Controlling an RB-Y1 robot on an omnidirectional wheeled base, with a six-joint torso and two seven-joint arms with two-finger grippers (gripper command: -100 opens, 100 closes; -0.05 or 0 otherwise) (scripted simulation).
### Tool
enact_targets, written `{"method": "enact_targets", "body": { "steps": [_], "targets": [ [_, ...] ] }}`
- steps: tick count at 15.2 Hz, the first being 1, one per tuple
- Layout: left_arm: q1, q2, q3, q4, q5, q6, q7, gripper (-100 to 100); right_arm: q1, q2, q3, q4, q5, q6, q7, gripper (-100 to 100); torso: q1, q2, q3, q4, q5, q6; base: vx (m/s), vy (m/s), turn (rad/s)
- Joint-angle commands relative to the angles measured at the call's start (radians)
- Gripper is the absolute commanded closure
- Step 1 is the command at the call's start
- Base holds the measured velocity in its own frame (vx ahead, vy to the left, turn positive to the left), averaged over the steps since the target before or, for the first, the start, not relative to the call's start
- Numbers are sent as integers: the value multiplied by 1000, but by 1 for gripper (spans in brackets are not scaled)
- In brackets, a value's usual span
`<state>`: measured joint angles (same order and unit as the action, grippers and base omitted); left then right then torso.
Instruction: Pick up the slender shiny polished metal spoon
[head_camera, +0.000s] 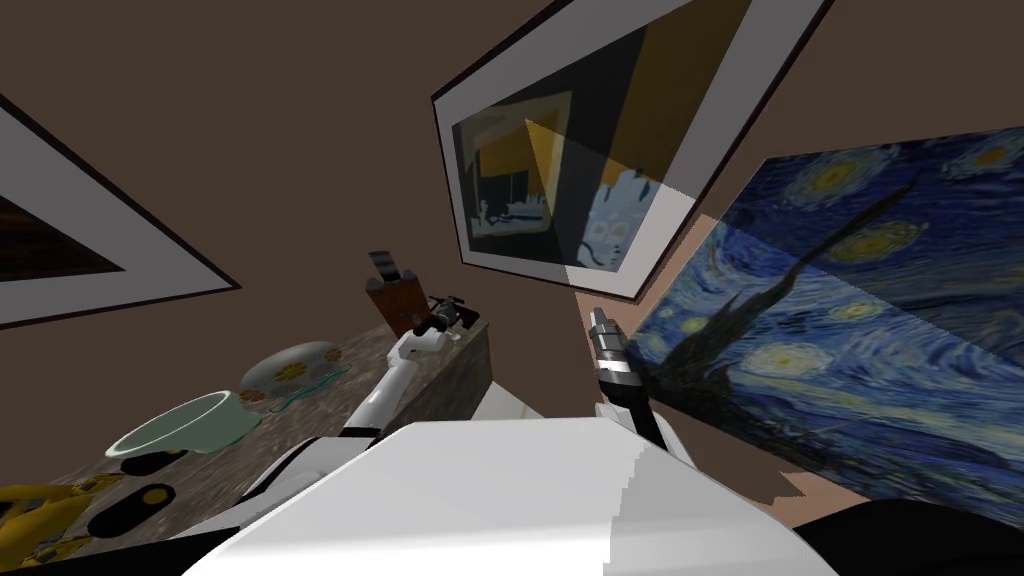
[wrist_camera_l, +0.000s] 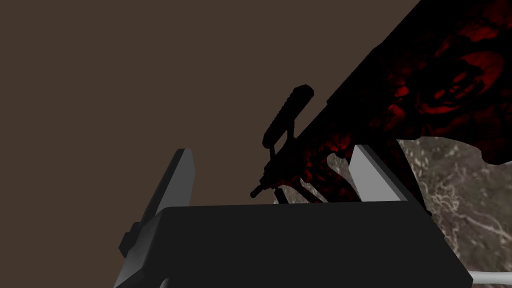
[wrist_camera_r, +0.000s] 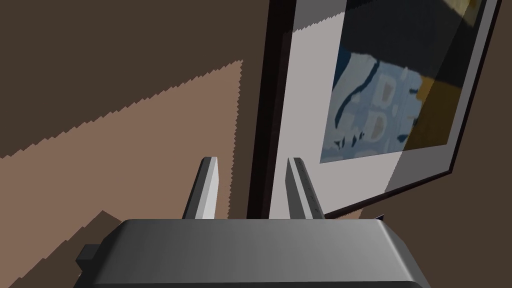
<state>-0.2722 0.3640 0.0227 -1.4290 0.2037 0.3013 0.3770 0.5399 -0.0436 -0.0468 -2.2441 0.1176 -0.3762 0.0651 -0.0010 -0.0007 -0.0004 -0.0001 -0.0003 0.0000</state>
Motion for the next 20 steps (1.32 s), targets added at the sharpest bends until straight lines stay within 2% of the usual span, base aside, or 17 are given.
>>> {"method": "enact_targets", "body": {
  "steps": [1, 2, 3, 4, 6, 7, 9, 10, 12, 13, 15, 16, 18, 19, 20],
  "targets": [
    [-38, 1, 5, 50, 5, 50, 27, -100, 0, 0, 0, 0, 0, 0, 0, 0, 0, 0, 0, 0, 0, 0, -1, -19, 43],
    [-38, 1, 5, 53, 5, 53, 27, -100, 0, 0, 0, 0, 0, 0, 0, 0, 0, 0, 0, 0, 0, 0, 0, -14, 16],
    [-74, 8, 10, 82, 17, 90, 63, -100, 0, 0, 0, 0, 0, 0, 0, 0, 0, 0, 0, 0, 0, 0, 0, -15, 40],
    [-90, 8, 10, 96, 17, 109, 63, -100, 0, 0, 0, 0, 0, 0, 0, 0, 0, 0, 0, 0, 0, 0, 0, -18, 44],
    [-90, 8, 10, 115, 17, 109, 63, -100, 0, 0, 0, 0, 0, 0, 0, 0, 0, 0, 0, 0, 0, 0, 1, -11, 8],
    [-131, 14, 16, 146, 28, 158, 98, -100, 0, 0, 0, 0, 0, 0, 0, 0, 0, 0, 0, 0, 0, 0, 0, -13, 29],
    [-141, 14, 16, 176, 28, 165, 98, -100, 0, 0, 0, 0, 0, 0, 0, 0, 0, 0, 0, 0, 0, 0, -1, -15, 37],
    [-181, 19, 22, 207, 39, 204, 133, -100, 0, 0, 0, 0, 0, 0, 0, 0, 0, 0, 0, 0, 0, 0, -2, -15, 41],
    [-192, 19, 22, 237, 39, 221, 133, -100, 0, 0, 0, 0, 0, 0, 0, 0, 0, 0, 0, 0, 0, 0, 0, -16, 28],
    [-231, 23, 27, 267, 50, 257, 167, -100, 0, 0, 0, 0, 0, 0, 0, 0, 0, 0, 0, 0, 0, 0, -2, -15, 41],
    [-242, 23, 27, 297, 50, 276, 167, -100, 0, 0, 0, 0, 0, 0, 0, 0, 0, 0, 0, 0, 0, 0, -2, -14, 29],
    [-286, 27, 33, 333, 61, 311, 201, -100, 0, 0, 0, 0, 0, 0, 0, 0, 0, 0, 0, 0, 0, 0, -3, -16, 38],
    [-291, 27, 33, 356, 61, 330, 201, -100, 0, 0, 0, 0, 0, 0, 0, 0, 0, 0, 0, 0, 0, 0, -2, -14, 32],
    [-333, 30, 38, 391, 72, 366, 234, -100, 0, 0, 0, 0, 0, 0, 0, 0, 0, 0, 0, 0, 0, 0, -2, -15, 35],
    [-339, 30, 38, 410, 72, 382, 234, -100, 0, 0, 0, 0, 0, 0, 0, 0, 0, 0, 0, 0, 0, 0, 0, -15, 38]
  ]
}}
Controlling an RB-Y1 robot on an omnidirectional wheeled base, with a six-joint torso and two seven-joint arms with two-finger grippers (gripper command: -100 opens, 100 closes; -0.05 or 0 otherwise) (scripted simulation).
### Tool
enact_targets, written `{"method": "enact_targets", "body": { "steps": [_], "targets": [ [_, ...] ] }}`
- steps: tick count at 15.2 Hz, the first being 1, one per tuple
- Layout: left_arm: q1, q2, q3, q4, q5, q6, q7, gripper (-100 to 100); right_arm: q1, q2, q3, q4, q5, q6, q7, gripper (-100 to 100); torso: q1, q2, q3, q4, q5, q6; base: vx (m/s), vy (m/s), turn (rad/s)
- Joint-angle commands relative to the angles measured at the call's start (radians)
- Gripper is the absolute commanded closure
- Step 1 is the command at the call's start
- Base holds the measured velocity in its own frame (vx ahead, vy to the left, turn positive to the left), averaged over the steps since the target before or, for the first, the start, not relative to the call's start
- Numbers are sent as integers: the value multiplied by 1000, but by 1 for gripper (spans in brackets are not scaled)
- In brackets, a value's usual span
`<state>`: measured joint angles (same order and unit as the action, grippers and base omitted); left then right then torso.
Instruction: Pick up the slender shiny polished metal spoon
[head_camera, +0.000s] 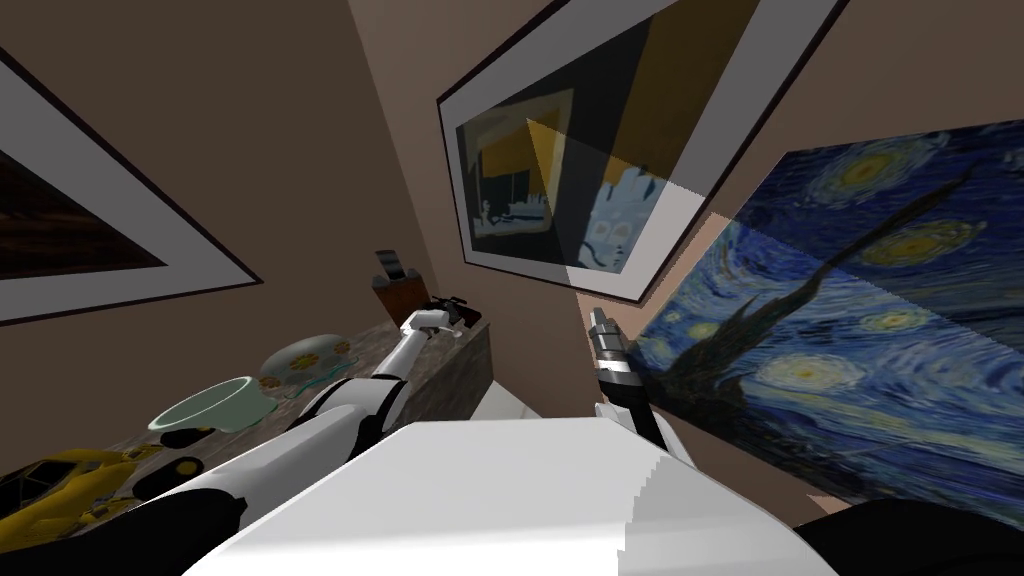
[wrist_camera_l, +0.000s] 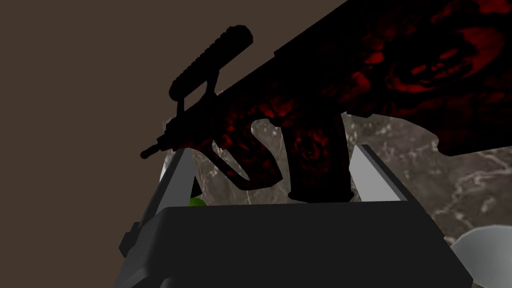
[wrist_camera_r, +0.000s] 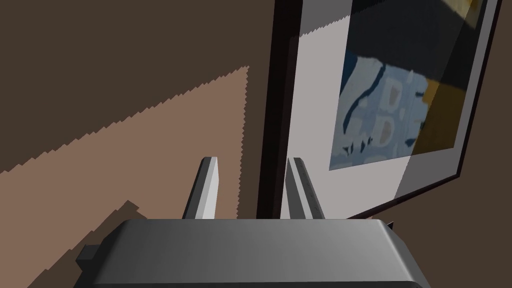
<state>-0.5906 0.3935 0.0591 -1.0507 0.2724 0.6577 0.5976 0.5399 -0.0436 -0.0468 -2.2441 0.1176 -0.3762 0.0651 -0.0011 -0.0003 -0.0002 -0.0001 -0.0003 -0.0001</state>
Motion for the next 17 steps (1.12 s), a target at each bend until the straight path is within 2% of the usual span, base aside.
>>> {"method": "enact_targets", "body": {
  "steps": [1, 2, 3, 4, 6, 7, 8, 9, 10, 11, 12, 14, 15, 16, 17],
  "targets": [
    [-21, 0, 1, 36, 3, 26, 13, -100, 0, 0, 0, 0, 0, 0, 0, 0, 0, 0, 0, 0, 0, 0, 0, -12, 17],
    [-63, 3, 7, 69, 14, 66, 46, -100, 0, 0, 0, 0, 0, 0, 0, 0, 0, 0, 0, 0, 0, 0, -2, -15, 49],
    [-67, 3, 7, 91, 14, 77, 46, -100, 0, 0, 0, 0, 0, 0, 0, 0, 0, 0, 0, 0, 0, 0, -2, -17, 40],
    [-103, 4, 12, 117, 24, 102, 77, -100, 0, 0, 0, 0, 0, 0, 0, 0, 0, 0, 0, 0, 0, 0, -3, -19, 51],
    [-112, 4, 12, 148, 24, 127, 77, -100, 0, 0, 0, 0, 0, 0, 0, 0, 0, 0, 0, 0, 0, 0, -2, -16, 28],
    [-152, 5, 16, 179, 34, 161, 107, -100, 0, 0, 0, 0, 0, 0, 0, 0, 0, 0, 0, 0, 0, 0, -1, -14, 24],
    [-154, 5, 16, 200, 34, 176, 107, -100, 0, 0, 0, 0, 0, 0, 0, 0, 0, 0, 0, 0, 0, 0, -1, -14, 34],
    [-154, 5, 16, 202, 34, 176, 107, -100, 0, 0, 0, 0, 0, 0, 0, 0, 0, 0, 0, 0, 0, 0, -1, -10, 16],
    [-194, 5, 21, 242, 43, 211, 136, -100, 0, 0, 0, 0, 0, 0, 0, 0, 0, 0, 0, 0, 0, 0, -2, -12, 38],
    [-194, 5, 21, 253, 43, 222, 136, -100, 0, 0, 0, 0, 0, 0, 0, 0, 0, 0, 0, 0, 0, 0, -1, -13, 37],
    [-232, 5, 25, 284, 52, 246, 163, -100, 0, 0, 0, 0, 0, 0, 0, 0, 0, 0, 0, 0, 0, 0, -1, -15, 45],
    [-232, 5, 25, 303, 52, 266, 163, -100, 0, 0, 0, 0, 0, 0, 0, 0, 0, 0, 0, 0, 0, 0, -1, -13, 24],
    [-267, 5, 29, 338, 60, 304, 189, -100, 0, 0, 0, 0, 0, 0, 0, 0, 0, 0, 0, 0, 0, 0, 0, -11, 31],
    [-267, 5, 29, 349, 60, 307, 189, -100, 0, 0, 0, 0, 0, 0, 0, 0, 0, 0, 0, 0, 0, 0, 1, -12, 33],
    [-300, 3, 33, 390, 68, 332, 213, -100, 0, 0, 0, 0, 0, 0, 0, 0, 0, 0, 0, 0, 0, 0, 1, -13, 42]
  ]
}}
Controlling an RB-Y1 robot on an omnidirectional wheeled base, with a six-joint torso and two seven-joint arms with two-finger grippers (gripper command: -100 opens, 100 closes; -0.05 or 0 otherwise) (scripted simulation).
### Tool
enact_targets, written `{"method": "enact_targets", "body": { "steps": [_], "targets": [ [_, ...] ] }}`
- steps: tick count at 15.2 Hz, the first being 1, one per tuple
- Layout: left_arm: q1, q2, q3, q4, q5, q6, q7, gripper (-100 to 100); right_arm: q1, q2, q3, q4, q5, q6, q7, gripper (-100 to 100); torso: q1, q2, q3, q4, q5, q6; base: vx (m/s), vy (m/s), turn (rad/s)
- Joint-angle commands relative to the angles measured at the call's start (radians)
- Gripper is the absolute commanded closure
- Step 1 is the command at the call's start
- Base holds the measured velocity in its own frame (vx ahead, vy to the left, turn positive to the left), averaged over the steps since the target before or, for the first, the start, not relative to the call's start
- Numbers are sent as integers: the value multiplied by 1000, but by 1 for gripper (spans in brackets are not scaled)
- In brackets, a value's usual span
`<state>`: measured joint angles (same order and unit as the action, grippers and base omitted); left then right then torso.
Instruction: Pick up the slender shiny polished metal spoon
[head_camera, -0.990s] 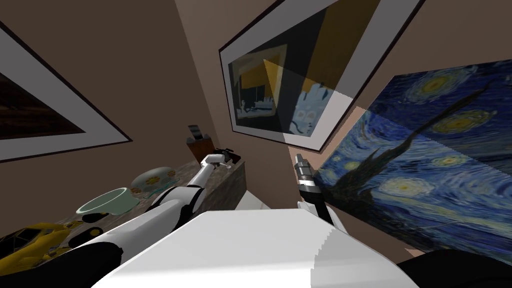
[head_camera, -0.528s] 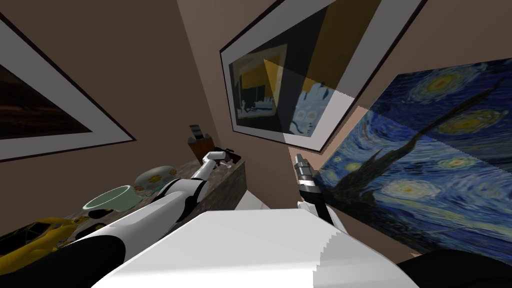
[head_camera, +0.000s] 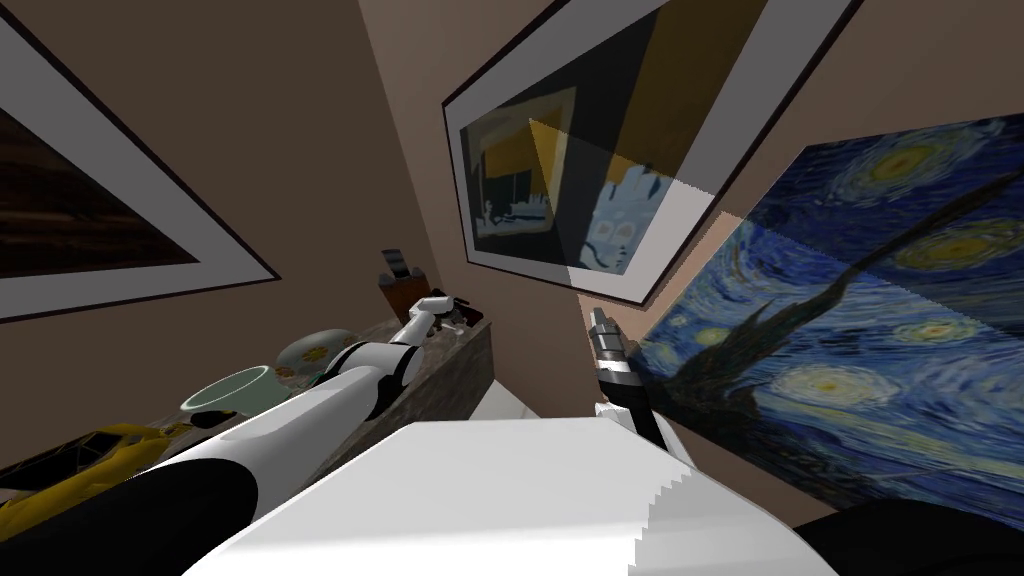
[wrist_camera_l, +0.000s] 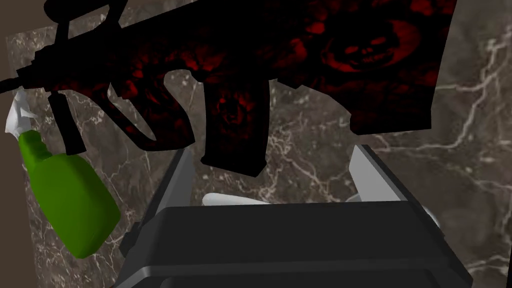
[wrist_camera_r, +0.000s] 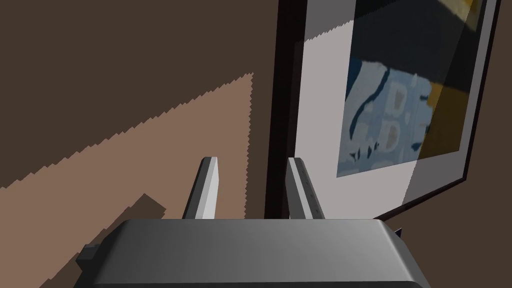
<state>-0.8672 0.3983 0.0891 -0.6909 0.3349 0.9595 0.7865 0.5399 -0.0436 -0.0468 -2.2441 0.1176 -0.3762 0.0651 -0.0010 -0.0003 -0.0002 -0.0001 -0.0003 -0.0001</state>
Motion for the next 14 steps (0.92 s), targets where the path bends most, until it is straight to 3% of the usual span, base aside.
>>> {"method": "enact_targets", "body": {
  "steps": [1, 2, 4, 7, 14],
  "targets": [
    [-23, -2, 3, 34, 5, 44, 25, -100, 0, 0, 0, 0, 0, 0, 0, 0, 0, 0, 0, 0, 0, 0, 2, -13, 30],
    [-52, -3, 6, 60, 13, 72, 47, -100, 0, 0, 0, 0, 0, 0, 0, 0, 0, 0, 0, 0, 0, 0, 1, -13, 34],
    [-52, -3, 6, 75, 13, 80, 47, -100, 0, 0, 0, 0, 0, 0, 0, 0, 0, 0, 0, 0, 0, 0, 2, -11, 17],
    [-100, -8, 12, 147, 25, 142, 85, -100, 0, 0, 0, 0, 0, 0, 0, 0, 0, 0, 0, 0, 0, 0, 4, -8, 25],
    [-148, -20, 18, 246, 41, 222, 134, -100, 0, 0, 0, 0, 0, 0, 0, 0, 0, -1, -1, 0, 0, 0, 14, -8, 19]
  ]
}}
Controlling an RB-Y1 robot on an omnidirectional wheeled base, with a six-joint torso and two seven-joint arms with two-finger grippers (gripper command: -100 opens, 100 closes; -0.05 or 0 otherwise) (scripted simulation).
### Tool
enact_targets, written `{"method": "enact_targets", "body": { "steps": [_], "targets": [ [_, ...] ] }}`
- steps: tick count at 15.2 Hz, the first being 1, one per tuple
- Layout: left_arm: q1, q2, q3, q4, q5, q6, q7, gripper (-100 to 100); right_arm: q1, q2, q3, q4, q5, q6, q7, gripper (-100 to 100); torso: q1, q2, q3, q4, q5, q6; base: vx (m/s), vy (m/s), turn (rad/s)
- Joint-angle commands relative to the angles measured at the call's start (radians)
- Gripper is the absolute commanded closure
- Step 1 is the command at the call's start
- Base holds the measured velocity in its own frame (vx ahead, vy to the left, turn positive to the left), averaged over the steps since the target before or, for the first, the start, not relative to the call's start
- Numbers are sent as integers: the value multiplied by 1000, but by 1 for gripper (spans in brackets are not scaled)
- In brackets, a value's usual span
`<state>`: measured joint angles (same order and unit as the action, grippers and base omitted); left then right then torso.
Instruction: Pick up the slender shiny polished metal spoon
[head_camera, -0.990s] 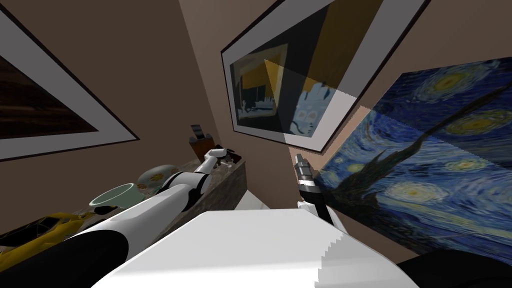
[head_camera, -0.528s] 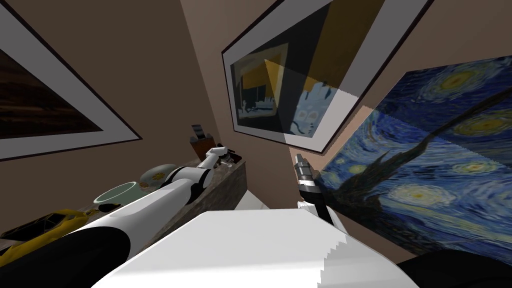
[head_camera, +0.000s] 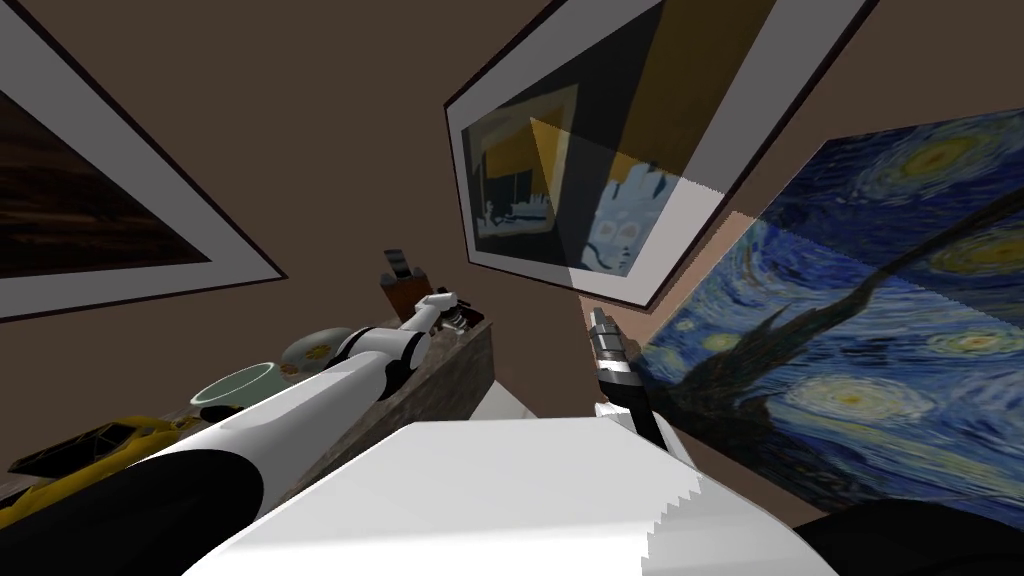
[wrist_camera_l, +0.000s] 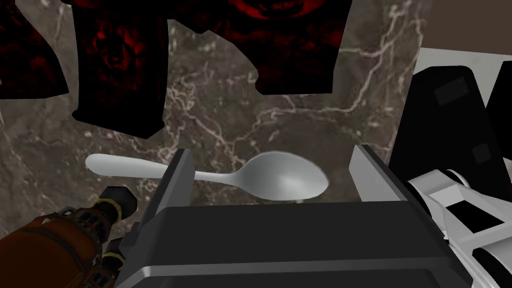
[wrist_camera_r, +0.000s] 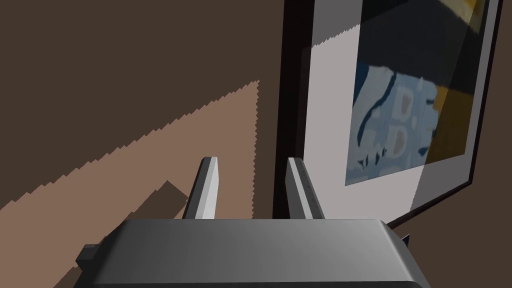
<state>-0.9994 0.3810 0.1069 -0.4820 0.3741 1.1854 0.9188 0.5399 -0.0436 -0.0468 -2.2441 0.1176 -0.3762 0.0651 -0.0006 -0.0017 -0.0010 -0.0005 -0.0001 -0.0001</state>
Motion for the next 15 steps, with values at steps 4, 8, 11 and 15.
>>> {"method": "enact_targets", "body": {
  "steps": [4, 8, 11, 15],
  "targets": [
    [1, -12, 4, 58, 2, -33, -7, -100, 0, 0, 0, 0, 0, 0, 0, 0, 1, 0, 0, 0, 0, 0, 19, -3, 3],
    [16, -18, 4, 40, -1, -32, -3, 100, 1, 0, 1, 1, 0, 0, 0, 0, -1, -3, -1, 0, 0, -1, 38, -11, 13],
    [16, -18, 4, 40, -1, -32, -3, 100, 2, 0, 1, 1, 0, 0, 0, 0, -1, -3, -2, 0, 1, -1, 0, 0, 0],
    [-14, -7, 3, 66, 3, -24, -5, 100, 2, 0, 1, 1, 0, 0, 0, 0, 0, -1, 0, 1, 1, 0, -27, 7, -14]
  ]
}}
